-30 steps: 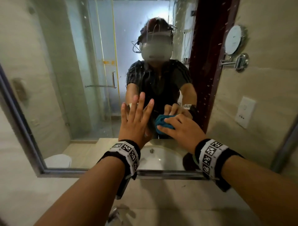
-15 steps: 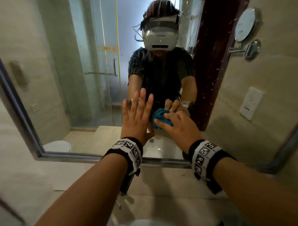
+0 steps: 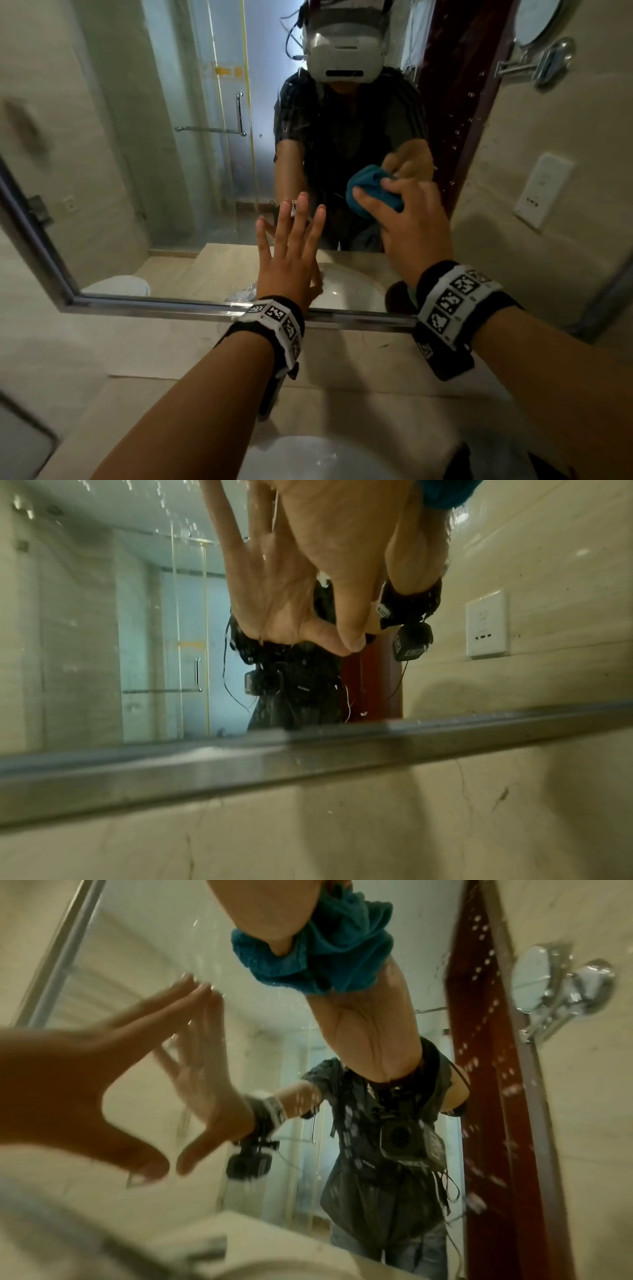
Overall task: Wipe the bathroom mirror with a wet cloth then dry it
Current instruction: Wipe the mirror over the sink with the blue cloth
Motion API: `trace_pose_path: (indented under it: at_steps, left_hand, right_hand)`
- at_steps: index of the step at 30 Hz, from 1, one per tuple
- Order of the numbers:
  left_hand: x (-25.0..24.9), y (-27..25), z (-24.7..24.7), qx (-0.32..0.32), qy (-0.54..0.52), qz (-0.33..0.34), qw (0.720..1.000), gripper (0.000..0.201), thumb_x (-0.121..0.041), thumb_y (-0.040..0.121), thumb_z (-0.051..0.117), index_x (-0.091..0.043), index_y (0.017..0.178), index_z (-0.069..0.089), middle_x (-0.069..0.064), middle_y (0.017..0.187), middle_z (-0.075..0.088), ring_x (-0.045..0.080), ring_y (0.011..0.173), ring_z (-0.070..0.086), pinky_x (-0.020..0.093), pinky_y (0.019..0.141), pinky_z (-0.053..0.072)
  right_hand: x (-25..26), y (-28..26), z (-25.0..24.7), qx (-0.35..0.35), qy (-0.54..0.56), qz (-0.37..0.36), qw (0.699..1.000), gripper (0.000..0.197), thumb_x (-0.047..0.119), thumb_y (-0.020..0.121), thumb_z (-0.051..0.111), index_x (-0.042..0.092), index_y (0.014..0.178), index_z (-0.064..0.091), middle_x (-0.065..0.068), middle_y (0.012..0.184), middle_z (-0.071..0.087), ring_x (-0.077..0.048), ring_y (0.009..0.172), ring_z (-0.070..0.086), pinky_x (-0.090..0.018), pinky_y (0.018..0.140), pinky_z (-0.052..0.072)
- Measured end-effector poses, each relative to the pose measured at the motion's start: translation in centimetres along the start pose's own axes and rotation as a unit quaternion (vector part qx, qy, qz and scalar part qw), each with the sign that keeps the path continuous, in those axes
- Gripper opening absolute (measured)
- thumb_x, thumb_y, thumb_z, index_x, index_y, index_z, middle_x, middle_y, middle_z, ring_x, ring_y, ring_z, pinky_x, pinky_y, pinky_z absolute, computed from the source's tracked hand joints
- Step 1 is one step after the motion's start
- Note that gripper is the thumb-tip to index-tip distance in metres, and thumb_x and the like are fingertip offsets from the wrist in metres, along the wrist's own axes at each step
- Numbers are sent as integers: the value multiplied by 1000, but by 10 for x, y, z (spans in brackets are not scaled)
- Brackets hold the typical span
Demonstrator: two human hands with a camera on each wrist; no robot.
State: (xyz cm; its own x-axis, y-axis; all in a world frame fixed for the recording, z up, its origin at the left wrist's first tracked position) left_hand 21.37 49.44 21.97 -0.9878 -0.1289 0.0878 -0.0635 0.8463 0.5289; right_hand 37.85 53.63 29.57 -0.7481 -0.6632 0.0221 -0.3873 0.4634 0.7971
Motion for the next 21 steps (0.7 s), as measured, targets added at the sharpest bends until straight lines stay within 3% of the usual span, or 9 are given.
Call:
trace_pose_path:
  at_steps: [2, 4, 6, 8, 11, 15, 19, 21]
  left_hand:
    - [-5, -8, 12, 14, -2, -14, 1000, 138, -54, 69, 74, -21, 135, -42, 7, 140, -51, 28, 130, -44, 59, 110, -13]
    - [-7, -10, 21, 4, 2, -25, 1000, 140, -55, 66, 75, -20, 137, -40, 8, 141, -49, 29, 132, -41, 59, 111, -9]
    - [-7, -9, 27, -15, -3, -25, 1000, 140, -57, 65, 75, -19, 140, -37, 9, 144, -45, 29, 135, -37, 60, 111, -3]
    - [-5, -8, 31, -31, -11, -20, 999, 138, -57, 64, 76, -19, 143, -31, 8, 147, -40, 29, 138, -32, 61, 112, 0]
    - [-5, -9, 32, -11, 4, -25, 1000, 145, -60, 59, 78, -20, 141, -35, 8, 145, -44, 29, 135, -37, 61, 112, -3]
    - [-6, -8, 30, 10, 22, -27, 999, 145, -64, 62, 74, -20, 134, -44, 8, 137, -53, 29, 127, -47, 60, 111, -8]
    - [3, -13, 24, -16, 48, -10, 999, 142, -66, 56, 75, -22, 145, -26, 7, 148, -40, 28, 137, -33, 56, 112, -6]
    - [8, -16, 16, -26, 74, 4, 997, 133, -69, 59, 71, -24, 148, -18, 7, 153, -31, 27, 142, -24, 57, 113, -6]
  right_hand:
    - [3, -21, 18, 48, -13, -16, 999, 37, 37, 87, 58, 23, 122, 60, -6, 116, 54, -23, 107, 45, -30, 89, 45]
    - [7, -48, 38, 108, -35, -99, 989, 53, 21, 68, 81, 21, 118, 64, -12, 111, 60, -27, 95, 41, -41, 73, 53]
    - [3, -77, 61, 138, -60, -183, 971, 73, 8, 45, 91, 20, 113, 68, -15, 104, 64, -28, 84, 38, -38, 59, 55]
    - [-5, -96, 74, 148, -61, -194, 968, 76, 8, 40, 92, 20, 111, 69, -14, 101, 65, -29, 81, 46, -35, 58, 54]
    - [-15, -119, 76, 139, -60, -231, 961, 64, 8, 46, 91, 18, 106, 71, -12, 95, 66, -29, 72, 61, -34, 59, 55]
    - [-35, -139, 70, 119, -47, -241, 962, 46, 5, 61, 84, 15, 104, 71, -13, 91, 66, -28, 69, 60, -34, 61, 54]
    - [-53, -140, 58, 130, -68, -251, 957, 44, 5, 61, 85, 15, 102, 71, -14, 92, 63, -30, 71, 59, -34, 58, 52]
    - [-63, -132, 49, 124, -71, -264, 954, 39, 4, 67, 78, 15, 103, 69, -13, 99, 54, -30, 77, 55, -35, 56, 52]
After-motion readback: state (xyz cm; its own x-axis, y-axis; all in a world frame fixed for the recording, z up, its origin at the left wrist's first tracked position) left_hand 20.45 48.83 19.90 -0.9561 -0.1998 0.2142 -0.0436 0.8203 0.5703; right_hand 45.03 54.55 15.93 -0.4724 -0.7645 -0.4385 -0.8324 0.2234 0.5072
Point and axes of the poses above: each hand's wrist, its own y-axis towards the middle knuckle, its own z-axis out of the palm, x = y × z, the point moved 2 cm from there along y, towards the middle knuckle
